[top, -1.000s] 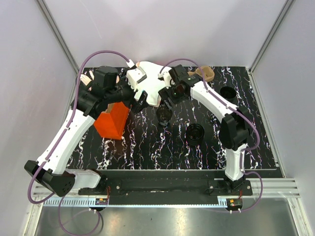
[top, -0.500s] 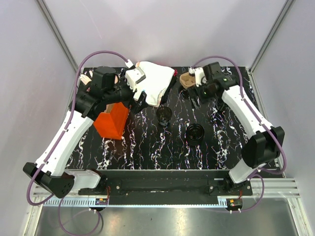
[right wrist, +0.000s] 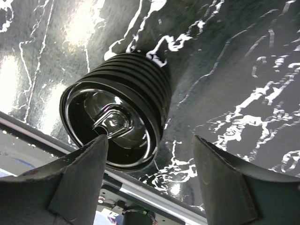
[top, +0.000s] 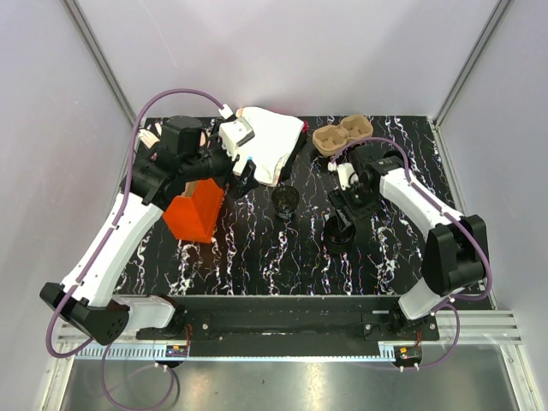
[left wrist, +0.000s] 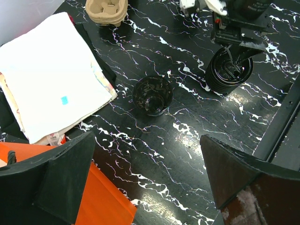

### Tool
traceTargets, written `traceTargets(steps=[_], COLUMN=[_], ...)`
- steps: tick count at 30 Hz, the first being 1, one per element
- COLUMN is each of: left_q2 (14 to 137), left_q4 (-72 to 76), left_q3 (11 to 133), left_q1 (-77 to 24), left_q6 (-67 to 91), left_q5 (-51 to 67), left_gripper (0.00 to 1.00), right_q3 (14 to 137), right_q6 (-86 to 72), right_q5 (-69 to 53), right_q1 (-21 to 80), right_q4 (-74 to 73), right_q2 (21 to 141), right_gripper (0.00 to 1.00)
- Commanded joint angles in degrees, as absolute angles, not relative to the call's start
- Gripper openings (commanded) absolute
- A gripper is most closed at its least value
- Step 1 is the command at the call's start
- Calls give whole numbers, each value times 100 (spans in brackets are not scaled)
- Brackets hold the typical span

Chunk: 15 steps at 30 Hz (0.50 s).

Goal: Pack the takeout coffee

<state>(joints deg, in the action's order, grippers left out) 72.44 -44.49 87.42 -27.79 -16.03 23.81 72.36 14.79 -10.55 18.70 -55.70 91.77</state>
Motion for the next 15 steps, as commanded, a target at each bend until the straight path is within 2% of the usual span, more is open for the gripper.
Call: traceTargets(steps=[1,9,15], left_q2=[7102,7110,7119], left_q4=[-4298,-4298,-4298], left_q3=[8833,8824,8850], left_q1=[-2812,-2821,-2830], left_q6=[-1521,-1521,-1512], left_q5=[2540,2505,2531], left_gripper=[99,99,99], right_q3=[7119,7032,6900], right_q6=[1547,1538,1521], right_q5=[-1406,-1810,-1986], right_q1=[1828,1679,1547], right_q4=[-5282,-5195,-5054], right_q2=[9149,9343,9457], right_gripper=[76,68,68])
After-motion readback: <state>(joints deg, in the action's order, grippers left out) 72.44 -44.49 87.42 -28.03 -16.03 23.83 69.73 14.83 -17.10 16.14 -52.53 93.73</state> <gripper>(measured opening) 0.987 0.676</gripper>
